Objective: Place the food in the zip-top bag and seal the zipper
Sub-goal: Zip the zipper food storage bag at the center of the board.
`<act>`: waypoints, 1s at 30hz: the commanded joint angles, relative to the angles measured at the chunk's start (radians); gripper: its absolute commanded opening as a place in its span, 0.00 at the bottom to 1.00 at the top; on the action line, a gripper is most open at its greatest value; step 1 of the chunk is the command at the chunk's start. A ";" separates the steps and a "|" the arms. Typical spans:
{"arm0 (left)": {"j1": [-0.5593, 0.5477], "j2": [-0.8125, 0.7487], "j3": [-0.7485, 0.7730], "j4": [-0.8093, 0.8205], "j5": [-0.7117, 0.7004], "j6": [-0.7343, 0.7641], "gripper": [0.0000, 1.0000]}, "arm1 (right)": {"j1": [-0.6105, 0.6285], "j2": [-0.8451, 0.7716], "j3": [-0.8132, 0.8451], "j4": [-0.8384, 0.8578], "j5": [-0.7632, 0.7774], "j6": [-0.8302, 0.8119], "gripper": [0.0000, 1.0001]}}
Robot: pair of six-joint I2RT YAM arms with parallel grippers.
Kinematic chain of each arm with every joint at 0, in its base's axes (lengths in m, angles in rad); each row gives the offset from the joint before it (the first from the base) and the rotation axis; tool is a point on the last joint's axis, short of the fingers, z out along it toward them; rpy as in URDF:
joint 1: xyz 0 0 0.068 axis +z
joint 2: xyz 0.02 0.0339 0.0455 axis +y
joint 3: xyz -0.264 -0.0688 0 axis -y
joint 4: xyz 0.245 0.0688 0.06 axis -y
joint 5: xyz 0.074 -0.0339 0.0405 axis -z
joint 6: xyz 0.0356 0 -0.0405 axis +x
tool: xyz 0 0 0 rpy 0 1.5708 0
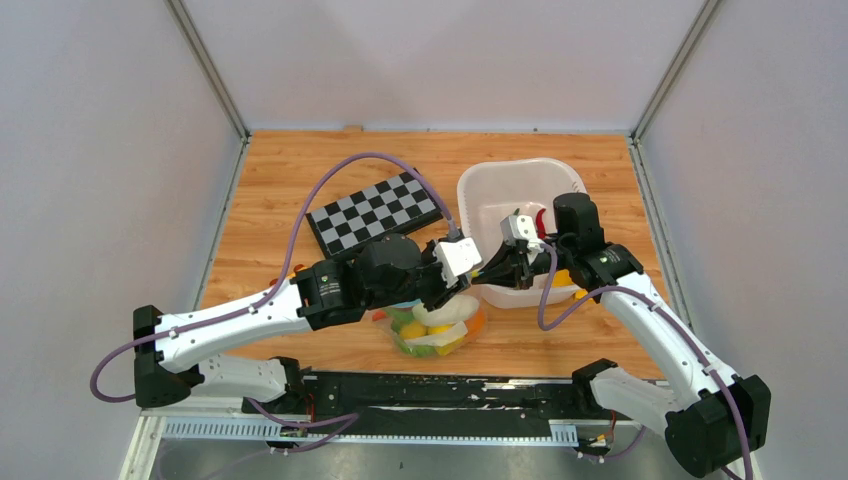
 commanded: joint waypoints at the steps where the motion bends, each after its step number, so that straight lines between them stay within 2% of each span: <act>1: 0.003 -0.005 -0.008 0.123 0.050 -0.011 0.46 | 0.006 -0.011 0.020 0.026 -0.018 0.002 0.00; 13: 0.003 0.043 0.011 0.125 0.102 0.033 0.40 | 0.008 -0.024 0.014 0.026 -0.029 -0.002 0.00; 17: 0.003 0.042 0.010 0.131 0.100 0.070 0.34 | 0.008 -0.026 0.011 0.024 -0.038 -0.006 0.00; 23: 0.003 0.037 -0.007 0.146 0.129 0.142 0.17 | 0.009 -0.030 0.008 0.020 -0.034 -0.008 0.00; 30: 0.004 0.036 -0.017 0.150 0.160 0.165 0.19 | 0.009 -0.032 0.009 0.019 -0.031 -0.009 0.00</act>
